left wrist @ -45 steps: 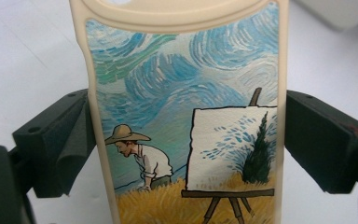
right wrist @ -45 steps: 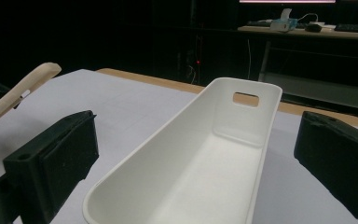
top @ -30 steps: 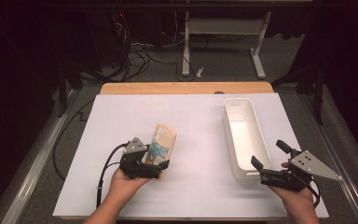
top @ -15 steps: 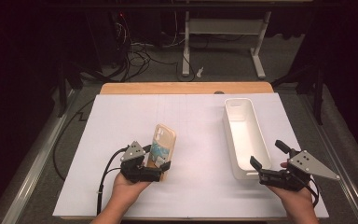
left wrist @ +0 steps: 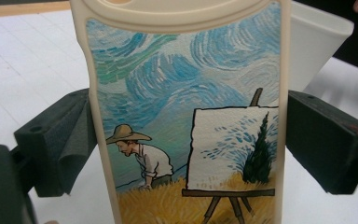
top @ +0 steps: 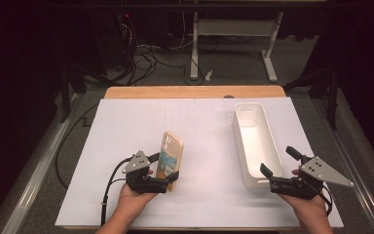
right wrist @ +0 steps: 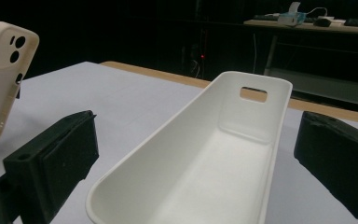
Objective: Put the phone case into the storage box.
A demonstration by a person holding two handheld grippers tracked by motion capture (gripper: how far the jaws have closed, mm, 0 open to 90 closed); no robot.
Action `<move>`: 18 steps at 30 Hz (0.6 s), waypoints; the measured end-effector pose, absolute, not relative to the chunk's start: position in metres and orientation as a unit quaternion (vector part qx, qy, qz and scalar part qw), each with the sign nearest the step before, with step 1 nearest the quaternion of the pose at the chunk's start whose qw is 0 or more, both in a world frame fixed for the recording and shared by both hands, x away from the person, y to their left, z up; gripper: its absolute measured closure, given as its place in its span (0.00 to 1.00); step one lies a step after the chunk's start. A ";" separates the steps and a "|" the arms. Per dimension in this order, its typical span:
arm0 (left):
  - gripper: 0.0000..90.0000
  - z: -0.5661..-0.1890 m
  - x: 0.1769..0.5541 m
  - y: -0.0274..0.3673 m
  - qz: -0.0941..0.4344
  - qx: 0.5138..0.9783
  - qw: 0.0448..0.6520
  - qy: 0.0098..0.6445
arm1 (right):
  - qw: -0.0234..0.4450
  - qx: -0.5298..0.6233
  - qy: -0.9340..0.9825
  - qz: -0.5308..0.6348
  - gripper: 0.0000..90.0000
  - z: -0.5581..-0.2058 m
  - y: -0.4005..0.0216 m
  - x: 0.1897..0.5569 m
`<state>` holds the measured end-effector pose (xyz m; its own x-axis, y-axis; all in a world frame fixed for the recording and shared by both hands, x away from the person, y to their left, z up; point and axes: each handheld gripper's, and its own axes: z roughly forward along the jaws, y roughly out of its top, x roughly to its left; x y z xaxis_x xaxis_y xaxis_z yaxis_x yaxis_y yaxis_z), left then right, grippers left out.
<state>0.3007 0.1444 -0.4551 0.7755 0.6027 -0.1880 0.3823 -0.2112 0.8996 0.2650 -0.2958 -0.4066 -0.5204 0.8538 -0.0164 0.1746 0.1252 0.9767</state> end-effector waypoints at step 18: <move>0.10 -0.454 0.304 0.142 0.089 0.786 0.546 0.277 | 0.263 0.358 0.703 0.556 0.00 -0.389 -0.280 0.282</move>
